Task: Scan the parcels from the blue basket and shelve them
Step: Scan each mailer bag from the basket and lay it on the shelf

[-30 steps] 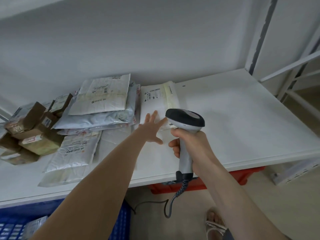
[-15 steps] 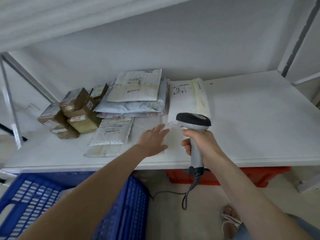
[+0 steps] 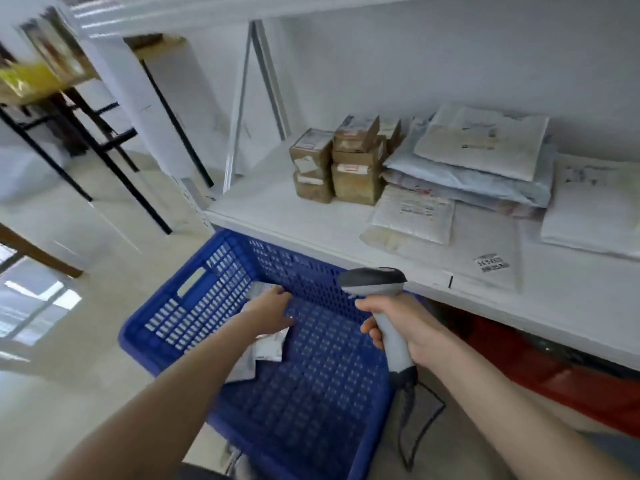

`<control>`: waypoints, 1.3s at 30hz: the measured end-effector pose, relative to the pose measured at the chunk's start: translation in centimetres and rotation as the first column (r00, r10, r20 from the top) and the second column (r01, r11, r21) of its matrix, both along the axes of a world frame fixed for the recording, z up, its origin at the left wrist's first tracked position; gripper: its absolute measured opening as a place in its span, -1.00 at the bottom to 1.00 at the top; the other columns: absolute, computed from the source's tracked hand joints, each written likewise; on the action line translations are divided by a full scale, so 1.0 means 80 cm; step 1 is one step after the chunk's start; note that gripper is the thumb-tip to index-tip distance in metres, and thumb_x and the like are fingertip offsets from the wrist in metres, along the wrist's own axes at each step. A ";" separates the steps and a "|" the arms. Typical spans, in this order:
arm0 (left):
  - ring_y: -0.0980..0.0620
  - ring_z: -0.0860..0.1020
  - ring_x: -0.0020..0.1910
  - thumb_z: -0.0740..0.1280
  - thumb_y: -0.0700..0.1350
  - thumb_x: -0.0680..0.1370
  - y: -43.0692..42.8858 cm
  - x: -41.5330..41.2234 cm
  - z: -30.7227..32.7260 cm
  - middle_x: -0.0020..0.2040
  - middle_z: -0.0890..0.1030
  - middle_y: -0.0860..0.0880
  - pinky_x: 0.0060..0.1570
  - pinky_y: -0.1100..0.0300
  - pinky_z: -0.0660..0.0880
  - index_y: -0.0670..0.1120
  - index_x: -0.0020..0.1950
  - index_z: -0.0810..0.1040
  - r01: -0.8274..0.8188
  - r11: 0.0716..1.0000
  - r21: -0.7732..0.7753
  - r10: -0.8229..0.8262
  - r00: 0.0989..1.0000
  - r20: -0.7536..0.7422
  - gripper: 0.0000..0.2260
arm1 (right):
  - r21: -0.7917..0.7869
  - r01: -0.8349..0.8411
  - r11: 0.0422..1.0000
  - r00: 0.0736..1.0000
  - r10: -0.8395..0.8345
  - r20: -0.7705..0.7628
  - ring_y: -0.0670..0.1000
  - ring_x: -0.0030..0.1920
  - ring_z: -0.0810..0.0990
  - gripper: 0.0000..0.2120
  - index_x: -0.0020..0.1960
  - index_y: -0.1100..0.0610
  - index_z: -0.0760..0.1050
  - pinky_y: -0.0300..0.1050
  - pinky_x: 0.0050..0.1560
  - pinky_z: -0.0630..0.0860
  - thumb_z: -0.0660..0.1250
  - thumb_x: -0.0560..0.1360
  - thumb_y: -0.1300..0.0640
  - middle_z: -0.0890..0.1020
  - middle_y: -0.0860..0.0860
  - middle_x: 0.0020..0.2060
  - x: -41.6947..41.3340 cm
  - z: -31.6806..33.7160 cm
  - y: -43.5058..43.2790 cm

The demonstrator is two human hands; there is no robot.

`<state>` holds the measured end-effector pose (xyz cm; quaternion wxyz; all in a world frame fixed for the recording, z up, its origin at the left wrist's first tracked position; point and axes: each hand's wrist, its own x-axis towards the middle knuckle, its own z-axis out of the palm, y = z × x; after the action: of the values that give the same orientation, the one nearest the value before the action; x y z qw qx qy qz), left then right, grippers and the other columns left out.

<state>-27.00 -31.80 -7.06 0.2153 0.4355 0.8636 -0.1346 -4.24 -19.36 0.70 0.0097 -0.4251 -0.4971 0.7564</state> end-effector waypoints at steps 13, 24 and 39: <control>-0.24 0.24 0.45 0.29 0.02 0.57 -0.071 -0.113 -0.214 0.54 0.04 -0.23 0.34 -0.08 0.25 -0.12 0.56 0.00 -0.356 0.910 -0.211 0.401 0.884 0.240 -0.31 | -0.192 0.016 0.981 0.974 0.028 0.224 -0.07 -0.58 0.44 -0.90 -0.05 0.19 0.53 -0.24 -0.51 0.44 0.38 0.51 0.17 0.57 0.08 -0.49 -0.212 -0.180 -0.058; -0.23 -0.08 0.54 0.36 0.13 0.52 -0.074 -0.256 -0.369 0.56 -0.13 -0.21 0.41 -0.27 0.03 0.05 0.57 -0.22 -0.559 0.820 -0.127 0.571 0.813 0.110 -0.12 | -0.247 0.116 0.962 0.948 -0.034 0.315 -0.06 -0.58 0.43 -0.87 -0.09 0.22 0.56 -0.24 -0.49 0.42 0.39 0.50 0.14 0.54 0.05 -0.55 -0.262 -0.337 -0.058; -0.17 0.57 0.03 0.25 -0.06 0.59 -0.052 -0.126 -0.337 0.11 0.59 -0.17 -0.05 0.06 0.50 -0.14 0.31 0.35 -0.611 0.789 0.064 0.549 0.747 0.375 -0.68 | -0.156 0.166 0.974 0.960 -0.124 0.250 -0.06 -0.58 0.43 -0.92 -0.11 0.20 0.57 -0.20 -0.48 0.44 0.39 0.50 0.18 0.55 0.08 -0.51 -0.208 -0.262 -0.047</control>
<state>-37.11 -35.94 -34.03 0.3498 0.1786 0.9146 0.0959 -20.87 -23.09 -20.30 -0.0319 -0.5475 -0.3936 0.7378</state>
